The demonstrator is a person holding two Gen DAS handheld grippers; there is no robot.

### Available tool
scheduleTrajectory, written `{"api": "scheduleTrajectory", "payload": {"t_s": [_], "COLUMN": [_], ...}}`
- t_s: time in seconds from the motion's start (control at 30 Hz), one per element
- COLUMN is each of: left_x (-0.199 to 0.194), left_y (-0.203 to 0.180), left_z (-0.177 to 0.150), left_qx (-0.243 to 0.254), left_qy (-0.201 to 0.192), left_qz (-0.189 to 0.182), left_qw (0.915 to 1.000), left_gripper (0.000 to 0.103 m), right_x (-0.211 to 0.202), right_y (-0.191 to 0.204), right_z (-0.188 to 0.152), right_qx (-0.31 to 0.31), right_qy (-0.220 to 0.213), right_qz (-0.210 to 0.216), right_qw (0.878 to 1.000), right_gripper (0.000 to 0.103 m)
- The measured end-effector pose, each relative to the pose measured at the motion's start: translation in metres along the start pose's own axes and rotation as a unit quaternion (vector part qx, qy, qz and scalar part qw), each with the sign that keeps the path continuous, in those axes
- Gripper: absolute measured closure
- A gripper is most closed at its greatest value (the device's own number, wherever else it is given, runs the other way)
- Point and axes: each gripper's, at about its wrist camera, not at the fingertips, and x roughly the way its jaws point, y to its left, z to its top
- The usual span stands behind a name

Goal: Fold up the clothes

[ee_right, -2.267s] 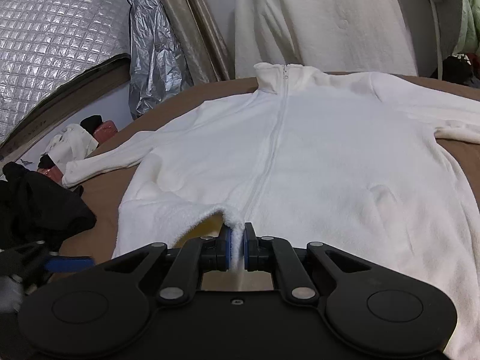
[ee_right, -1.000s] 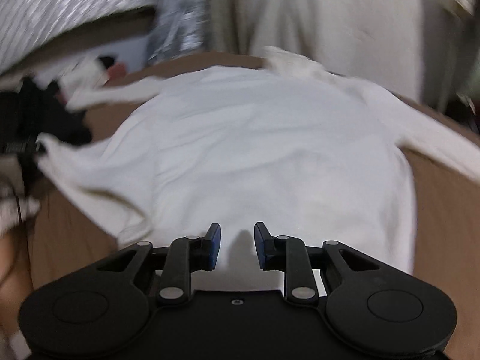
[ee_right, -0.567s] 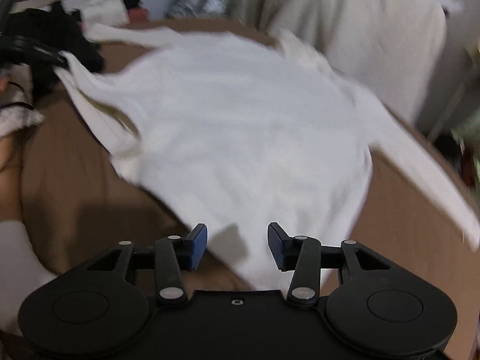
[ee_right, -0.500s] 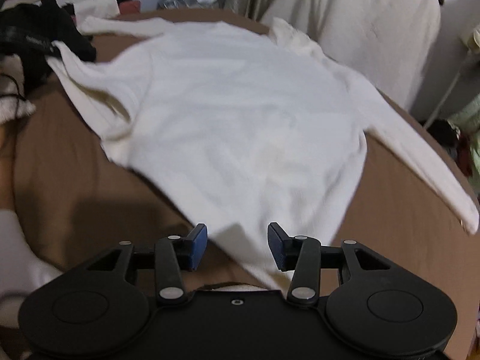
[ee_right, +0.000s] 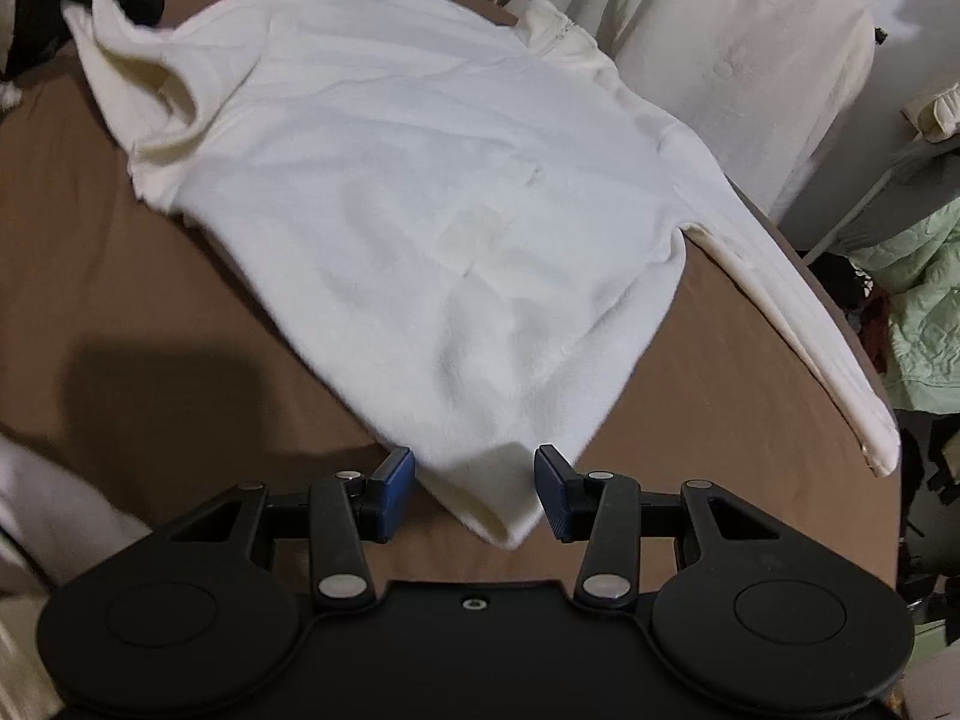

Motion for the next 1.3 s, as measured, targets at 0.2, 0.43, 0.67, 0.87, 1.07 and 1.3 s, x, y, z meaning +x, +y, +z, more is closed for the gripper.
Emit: {"api": "scheduleTrajectory", "payload": {"t_s": [0.2,0.43,0.67,0.87,1.07,1.3], "left_x": [0.001,0.003,0.003,0.006,0.006,-0.002], "left_y": [0.001,0.0,-0.001,0.013,0.01,0.001], "left_z": [0.001,0.001,0.0,0.0,-0.003,-0.003], "left_qx": [-0.001,0.002,0.012,-0.022,-0.018,0.005], "left_qy": [0.002,0.004,0.001,0.018,0.036,0.007], "left_qz": [0.002,0.007,0.011,0.005,0.001,0.013], "left_qw": [1.0,1.0,0.9999,0.9996,0.9992,0.9999], "left_gripper": [0.099,0.099,0.099,0.099,0.099,0.099], "right_x": [0.001,0.013,0.021,-0.033,-0.012,0.004], "right_y": [-0.005,-0.003,0.005,-0.068,-0.085,-0.057], "right_z": [-0.004,-0.004,0.015,-0.01,-0.07,-0.042], "right_qx": [0.009,0.016,-0.026,0.272,0.466,0.296], "right_qy": [-0.001,-0.021,-0.059,-0.19,-0.145,-0.102], "right_qz": [-0.017,-0.047,-0.066,-0.087,-0.021,-0.096], "right_qw": [1.0,0.999,0.996,0.939,0.872,0.945], "right_gripper": [0.067,0.078,0.068,0.101,0.1,0.063]}}
